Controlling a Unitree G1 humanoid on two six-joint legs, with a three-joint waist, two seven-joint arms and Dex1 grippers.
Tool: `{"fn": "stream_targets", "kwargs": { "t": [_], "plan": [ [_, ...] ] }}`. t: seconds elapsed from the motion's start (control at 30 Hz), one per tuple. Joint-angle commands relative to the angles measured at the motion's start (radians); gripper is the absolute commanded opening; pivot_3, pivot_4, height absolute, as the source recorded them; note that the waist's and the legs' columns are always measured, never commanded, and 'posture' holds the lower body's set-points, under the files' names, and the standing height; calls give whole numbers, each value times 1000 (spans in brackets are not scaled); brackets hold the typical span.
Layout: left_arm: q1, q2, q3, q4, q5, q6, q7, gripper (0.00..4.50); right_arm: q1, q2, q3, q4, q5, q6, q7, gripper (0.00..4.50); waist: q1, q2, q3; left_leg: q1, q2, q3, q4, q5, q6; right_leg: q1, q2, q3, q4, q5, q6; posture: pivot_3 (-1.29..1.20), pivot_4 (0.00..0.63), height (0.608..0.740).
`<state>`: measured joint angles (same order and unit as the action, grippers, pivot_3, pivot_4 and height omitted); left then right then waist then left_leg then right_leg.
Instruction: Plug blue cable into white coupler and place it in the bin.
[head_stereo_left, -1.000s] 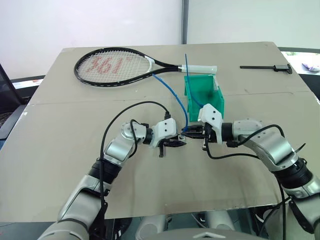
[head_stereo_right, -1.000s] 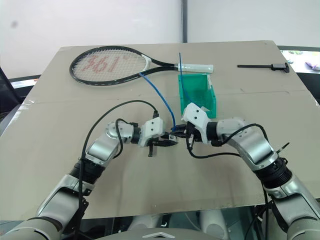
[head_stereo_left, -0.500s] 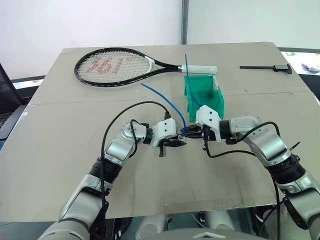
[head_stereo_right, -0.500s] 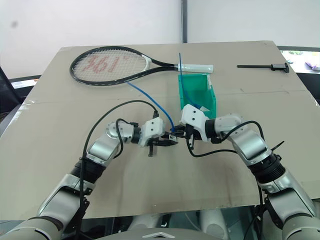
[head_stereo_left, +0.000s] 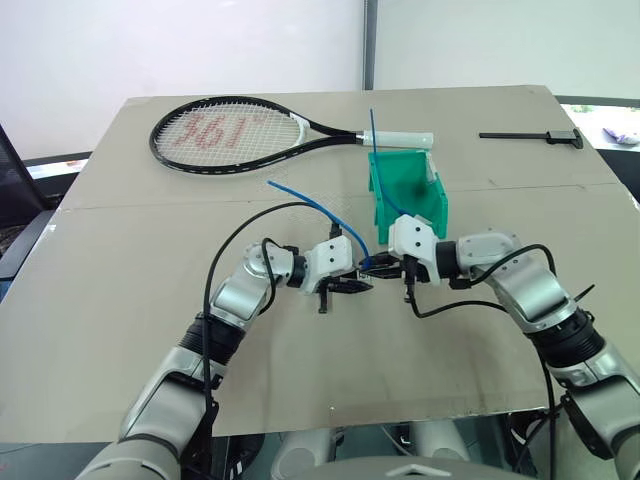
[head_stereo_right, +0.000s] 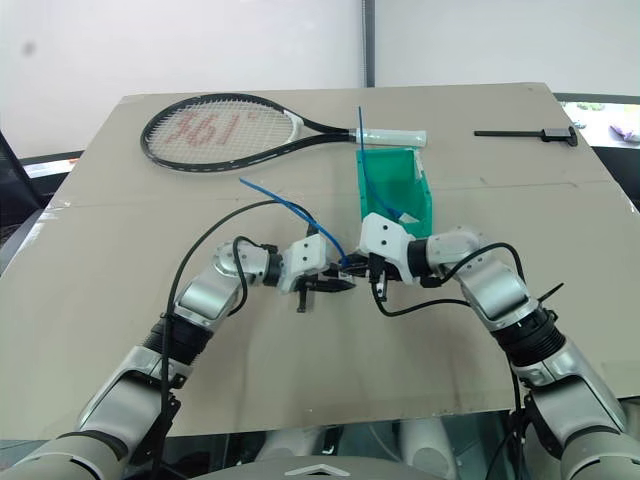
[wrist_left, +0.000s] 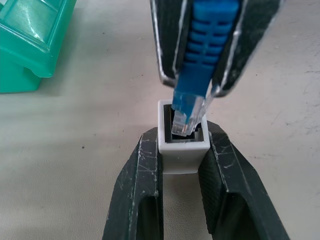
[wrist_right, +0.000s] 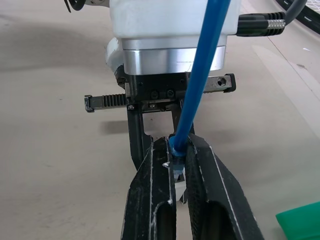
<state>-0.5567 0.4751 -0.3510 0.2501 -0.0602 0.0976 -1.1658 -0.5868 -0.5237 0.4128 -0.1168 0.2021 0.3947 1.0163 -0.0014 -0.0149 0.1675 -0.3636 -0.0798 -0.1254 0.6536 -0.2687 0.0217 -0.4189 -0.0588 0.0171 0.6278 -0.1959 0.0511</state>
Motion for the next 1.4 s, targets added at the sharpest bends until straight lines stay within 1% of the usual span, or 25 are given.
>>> {"fn": "stream_targets", "kwargs": {
  "t": [0.03,0.17,0.37,0.43,0.53,0.8,0.87,1.17,1.4],
  "plan": [
    [-11,-9,-3,0,14,-7,8,367,19,-3,37,13,-33,2,27,0,0,0,0,0,0,0,0,0,0,0,0,0,0,0,0,0,150,740],
    [-7,-7,-1,-3,16,-10,10,367,15,-15,49,35,-57,-6,54,0,0,0,-1,1,0,0,0,0,0,1,0,0,0,0,0,0,150,740],
    [-4,-11,1,-7,18,-11,15,367,5,2,60,133,-94,-50,74,0,-1,0,-2,2,0,-1,0,0,0,2,0,0,0,0,0,0,150,740],
    [-3,-12,2,-8,18,-12,17,367,5,6,66,156,-104,-62,82,0,-3,0,-5,2,0,-1,0,-2,4,2,0,-1,0,0,0,0,150,740],
    [-2,-13,3,-6,20,-15,18,367,3,13,71,178,-112,-71,91,0,-4,1,-7,4,0,-2,0,-2,4,3,1,-1,0,1,0,0,150,740],
    [6,-20,0,-14,21,-18,25,367,-32,81,84,280,-154,-83,61,0,-11,1,-17,7,1,-2,0,-2,4,6,2,0,0,2,0,0,150,740],
    [7,-21,2,-15,21,-17,25,367,-33,92,86,284,-163,-80,59,0,-12,2,-18,9,2,-2,0,-2,4,8,3,0,0,2,0,0,150,740],
    [12,-19,7,-19,20,-11,29,367,17,95,139,282,-204,-80,91,0,-12,3,-23,9,2,-2,0,-2,4,8,4,0,0,2,0,0,150,740],
    [8,-14,9,0,22,-16,29,367,21,76,121,262,-200,-67,112,0,-12,5,-25,10,2,-2,0,-2,4,9,4,0,0,1,1,0,150,740]
  ]
}}
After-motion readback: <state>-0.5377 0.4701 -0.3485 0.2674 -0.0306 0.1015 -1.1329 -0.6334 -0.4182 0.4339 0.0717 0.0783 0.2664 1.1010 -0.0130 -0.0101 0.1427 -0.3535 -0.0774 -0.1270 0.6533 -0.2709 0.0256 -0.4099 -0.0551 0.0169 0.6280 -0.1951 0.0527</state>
